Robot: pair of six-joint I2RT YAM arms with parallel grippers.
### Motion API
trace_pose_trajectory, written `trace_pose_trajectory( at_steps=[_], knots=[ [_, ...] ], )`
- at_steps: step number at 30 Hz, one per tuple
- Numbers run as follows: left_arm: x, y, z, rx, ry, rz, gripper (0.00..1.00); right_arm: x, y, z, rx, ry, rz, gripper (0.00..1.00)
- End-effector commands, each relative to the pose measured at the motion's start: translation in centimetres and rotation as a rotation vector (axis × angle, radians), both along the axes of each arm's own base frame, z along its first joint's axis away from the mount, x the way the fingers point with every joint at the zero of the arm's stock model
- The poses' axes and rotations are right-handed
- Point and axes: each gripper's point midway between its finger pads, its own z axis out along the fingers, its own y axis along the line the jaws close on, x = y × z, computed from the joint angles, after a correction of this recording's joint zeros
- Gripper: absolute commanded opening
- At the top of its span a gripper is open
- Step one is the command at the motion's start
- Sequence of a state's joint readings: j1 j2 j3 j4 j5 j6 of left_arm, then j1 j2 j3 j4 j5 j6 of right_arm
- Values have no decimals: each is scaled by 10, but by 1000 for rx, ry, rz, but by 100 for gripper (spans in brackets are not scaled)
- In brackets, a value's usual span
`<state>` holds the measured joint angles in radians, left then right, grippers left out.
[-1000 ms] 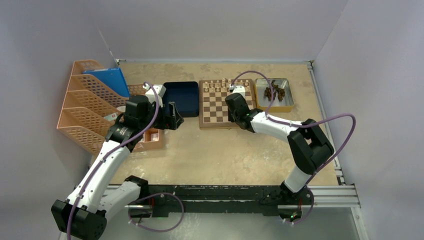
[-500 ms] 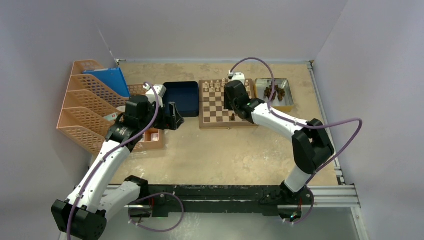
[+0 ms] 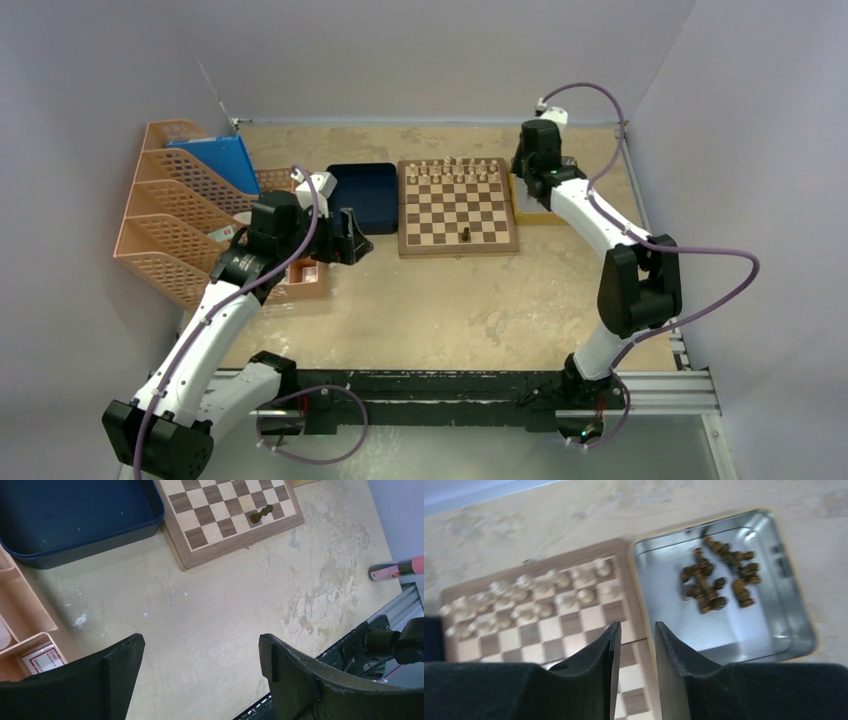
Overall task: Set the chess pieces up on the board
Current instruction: Pick up the chess piece from the storage box.
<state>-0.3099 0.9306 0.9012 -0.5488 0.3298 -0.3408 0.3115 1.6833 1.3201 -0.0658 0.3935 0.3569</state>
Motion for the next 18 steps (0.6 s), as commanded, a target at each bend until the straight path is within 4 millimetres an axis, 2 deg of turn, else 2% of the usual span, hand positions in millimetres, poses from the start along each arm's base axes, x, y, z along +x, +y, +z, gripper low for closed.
trace_pose_trajectory(
  at_steps=[1, 6, 11, 18],
  knots=[
    [-4, -7, 10, -40, -31, -36, 84, 23, -40, 7, -4, -32, -72, 33],
    [-3, -3, 1, -12, -19, -23, 84, 38, -64, -24, -19, 38, -102, 34],
    [-3, -2, 0, -7, -19, -22, 84, 49, -66, -51, 4, 89, -70, 34],
    [-3, 1, 0, 4, -28, -8, 84, 59, -76, -72, -18, 118, -87, 36]
  ],
)
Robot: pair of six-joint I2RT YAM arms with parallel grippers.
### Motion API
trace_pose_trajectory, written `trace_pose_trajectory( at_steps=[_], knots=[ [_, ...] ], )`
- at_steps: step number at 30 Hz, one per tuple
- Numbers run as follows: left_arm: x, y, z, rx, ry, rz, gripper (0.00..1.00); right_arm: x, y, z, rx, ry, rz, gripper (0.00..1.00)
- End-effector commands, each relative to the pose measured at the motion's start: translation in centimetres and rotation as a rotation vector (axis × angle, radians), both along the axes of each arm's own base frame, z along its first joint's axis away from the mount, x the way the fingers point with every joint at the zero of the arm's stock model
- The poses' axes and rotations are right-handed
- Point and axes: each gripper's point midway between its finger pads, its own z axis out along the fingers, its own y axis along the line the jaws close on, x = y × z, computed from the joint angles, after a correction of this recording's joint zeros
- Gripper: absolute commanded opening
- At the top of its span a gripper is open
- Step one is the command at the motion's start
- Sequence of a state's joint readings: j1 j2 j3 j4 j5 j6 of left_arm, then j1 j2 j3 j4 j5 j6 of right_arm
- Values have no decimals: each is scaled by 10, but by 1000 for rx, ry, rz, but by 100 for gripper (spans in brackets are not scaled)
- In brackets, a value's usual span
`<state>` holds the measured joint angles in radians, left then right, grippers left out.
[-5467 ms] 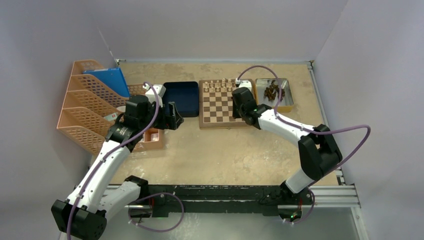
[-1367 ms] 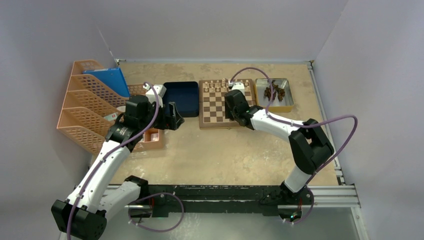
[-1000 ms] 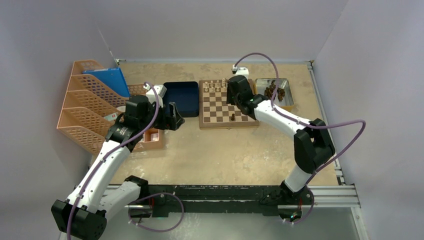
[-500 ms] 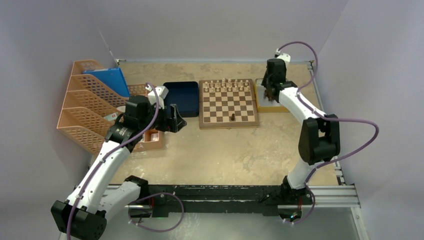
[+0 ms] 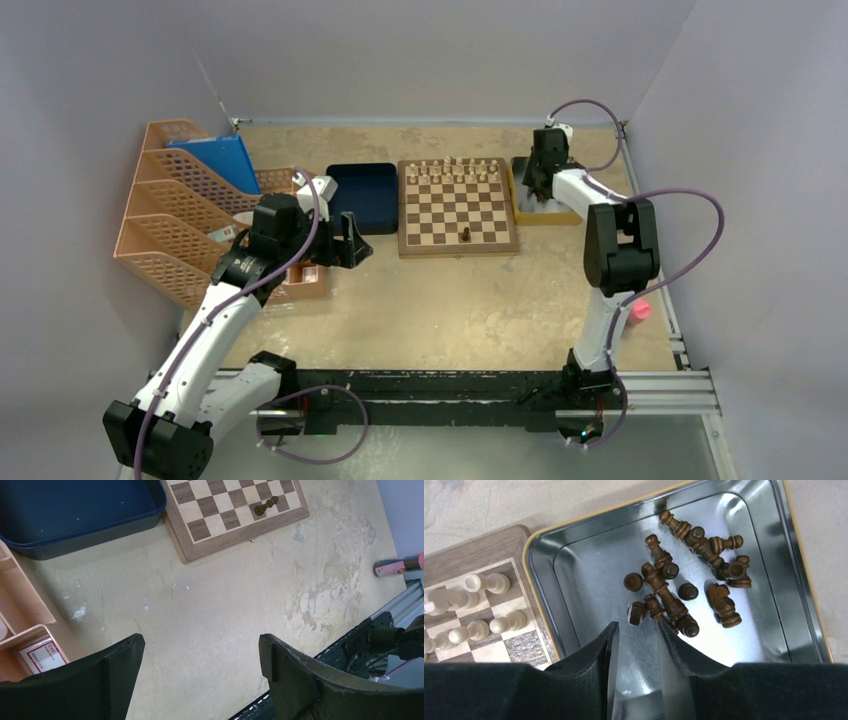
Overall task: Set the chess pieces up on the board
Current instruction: Pick up the chess piece from the storage box.
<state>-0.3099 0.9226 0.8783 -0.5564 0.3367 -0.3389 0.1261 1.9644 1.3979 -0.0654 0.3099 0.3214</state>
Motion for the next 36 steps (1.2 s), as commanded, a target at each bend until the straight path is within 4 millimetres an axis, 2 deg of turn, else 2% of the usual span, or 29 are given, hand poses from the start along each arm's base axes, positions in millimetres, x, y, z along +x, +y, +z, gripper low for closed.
trace_pose_trajectory(
  at_steps=[1, 14, 25, 29, 36],
  knots=[
    [3, 0, 9, 0, -50, 1, 84, 26, -4, 30, -2, -92, 12, 36],
    [4, 1, 7, 5, -47, 9, 84, 30, -8, 5, -10, -51, 8, 34],
    [5, 3, 7, 10, -45, 18, 84, 25, -10, -6, -28, -25, 10, 21],
    [7, 4, 8, 15, -49, 30, 84, 21, -10, -3, -25, -26, 13, 17],
    [7, 5, 8, 17, -52, 35, 85, 17, -12, 21, -21, -54, -9, 14]
  ],
)
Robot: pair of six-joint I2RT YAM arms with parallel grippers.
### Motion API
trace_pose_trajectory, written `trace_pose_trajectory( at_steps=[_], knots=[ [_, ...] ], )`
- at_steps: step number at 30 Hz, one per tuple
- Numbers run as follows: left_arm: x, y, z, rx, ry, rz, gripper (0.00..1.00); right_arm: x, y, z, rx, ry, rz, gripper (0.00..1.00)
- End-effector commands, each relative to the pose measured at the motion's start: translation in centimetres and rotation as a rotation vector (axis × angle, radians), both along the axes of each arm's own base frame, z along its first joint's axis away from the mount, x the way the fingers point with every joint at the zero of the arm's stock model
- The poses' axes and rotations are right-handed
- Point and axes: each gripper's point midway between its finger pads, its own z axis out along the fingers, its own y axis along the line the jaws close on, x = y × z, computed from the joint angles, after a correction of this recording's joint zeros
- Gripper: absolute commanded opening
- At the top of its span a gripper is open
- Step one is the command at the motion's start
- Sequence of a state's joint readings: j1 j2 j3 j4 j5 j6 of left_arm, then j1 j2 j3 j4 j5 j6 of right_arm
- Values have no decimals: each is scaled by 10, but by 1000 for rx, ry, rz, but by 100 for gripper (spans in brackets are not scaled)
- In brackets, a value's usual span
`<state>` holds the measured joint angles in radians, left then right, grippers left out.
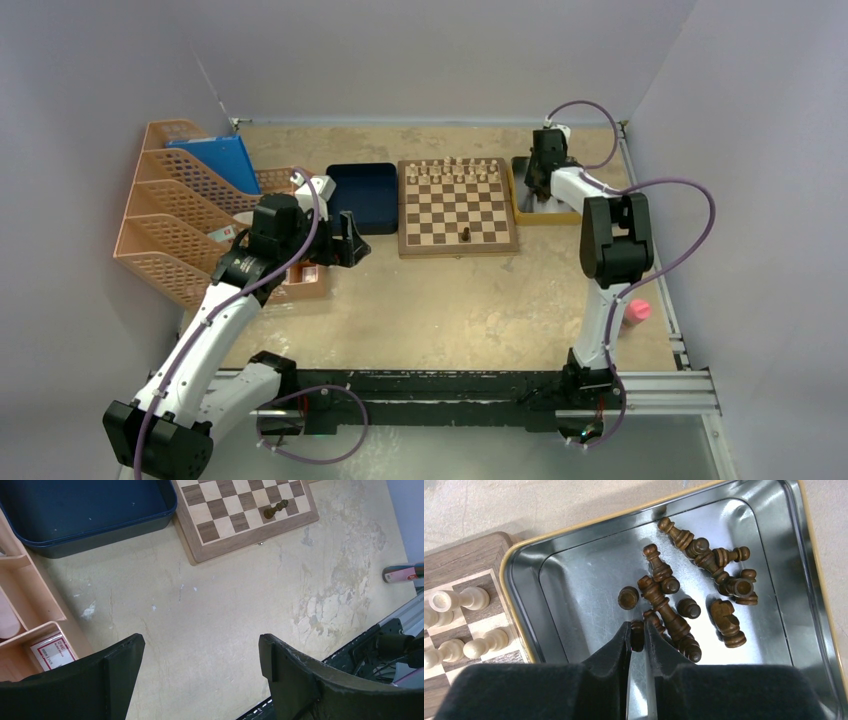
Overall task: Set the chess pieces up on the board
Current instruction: Pick up the chess piece from the storage box, then place the chess piece on the chessboard.
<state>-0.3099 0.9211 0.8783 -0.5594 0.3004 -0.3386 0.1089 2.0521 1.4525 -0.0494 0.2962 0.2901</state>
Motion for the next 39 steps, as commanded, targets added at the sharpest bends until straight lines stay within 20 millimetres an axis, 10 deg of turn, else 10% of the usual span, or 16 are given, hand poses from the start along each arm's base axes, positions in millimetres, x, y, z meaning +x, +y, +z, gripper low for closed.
trace_pose_trajectory(
  at_steps=[1, 15, 26, 39],
  knots=[
    [4, 0, 9, -3, -45, 5, 84, 2, -8, 46, -10, -84, -31, 14],
    [4, -5, 5, -10, -19, -20, 84, -14, -3, 95, -18, -137, -47, 12],
    [5, -3, 4, -1, -16, -10, 86, -53, 56, 118, 11, -143, 78, 13],
    [1, -4, 7, -11, -30, -21, 86, -119, 95, 102, 36, -67, 178, 14]
  ],
)
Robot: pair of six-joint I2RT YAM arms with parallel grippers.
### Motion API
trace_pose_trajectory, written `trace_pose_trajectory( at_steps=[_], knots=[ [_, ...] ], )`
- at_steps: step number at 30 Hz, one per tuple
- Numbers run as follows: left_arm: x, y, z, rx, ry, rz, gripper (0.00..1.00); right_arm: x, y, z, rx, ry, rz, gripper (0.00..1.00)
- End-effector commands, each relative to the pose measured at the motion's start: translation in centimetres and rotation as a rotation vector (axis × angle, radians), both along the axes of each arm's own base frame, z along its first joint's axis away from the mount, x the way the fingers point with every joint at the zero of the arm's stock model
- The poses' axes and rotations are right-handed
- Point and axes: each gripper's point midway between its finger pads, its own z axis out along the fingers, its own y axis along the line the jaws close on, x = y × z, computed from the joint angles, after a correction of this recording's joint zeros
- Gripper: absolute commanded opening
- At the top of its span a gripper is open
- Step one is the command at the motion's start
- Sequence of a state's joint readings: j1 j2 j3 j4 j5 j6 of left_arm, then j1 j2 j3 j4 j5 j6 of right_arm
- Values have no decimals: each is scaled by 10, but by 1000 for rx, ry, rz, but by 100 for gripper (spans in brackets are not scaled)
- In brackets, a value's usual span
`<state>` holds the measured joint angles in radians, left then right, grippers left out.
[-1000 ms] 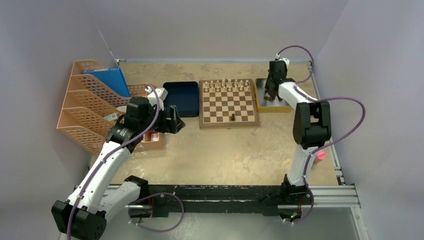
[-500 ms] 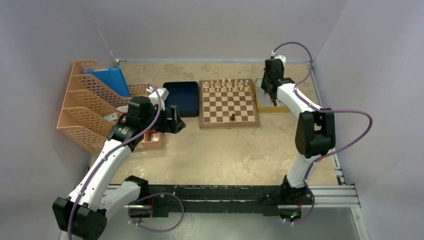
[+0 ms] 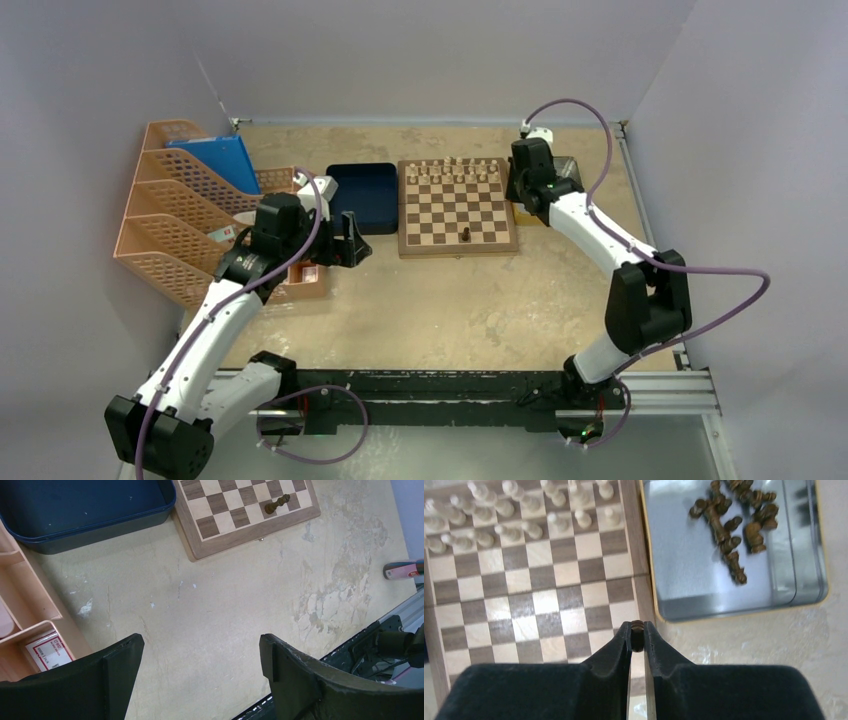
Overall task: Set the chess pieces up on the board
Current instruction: Place the chess piece on the chessboard.
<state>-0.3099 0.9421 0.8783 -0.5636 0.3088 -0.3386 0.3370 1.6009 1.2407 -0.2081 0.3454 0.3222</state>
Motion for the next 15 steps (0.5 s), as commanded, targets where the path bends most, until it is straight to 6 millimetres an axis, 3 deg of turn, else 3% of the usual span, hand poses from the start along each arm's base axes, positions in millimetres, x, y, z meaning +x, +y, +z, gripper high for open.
trace_pose_trajectory(
  at_steps=[1, 7, 15],
  knots=[
    [0, -2, 13, -15, -58, -14, 86, -29, 15, -2, 24, 30, 5, 14],
    [1, -4, 13, -26, -59, -14, 86, -56, 47, -30, 78, 76, 54, 15],
    [1, -4, 12, -25, -51, -19, 86, -54, 56, -38, 85, 36, 38, 14]
  ],
)
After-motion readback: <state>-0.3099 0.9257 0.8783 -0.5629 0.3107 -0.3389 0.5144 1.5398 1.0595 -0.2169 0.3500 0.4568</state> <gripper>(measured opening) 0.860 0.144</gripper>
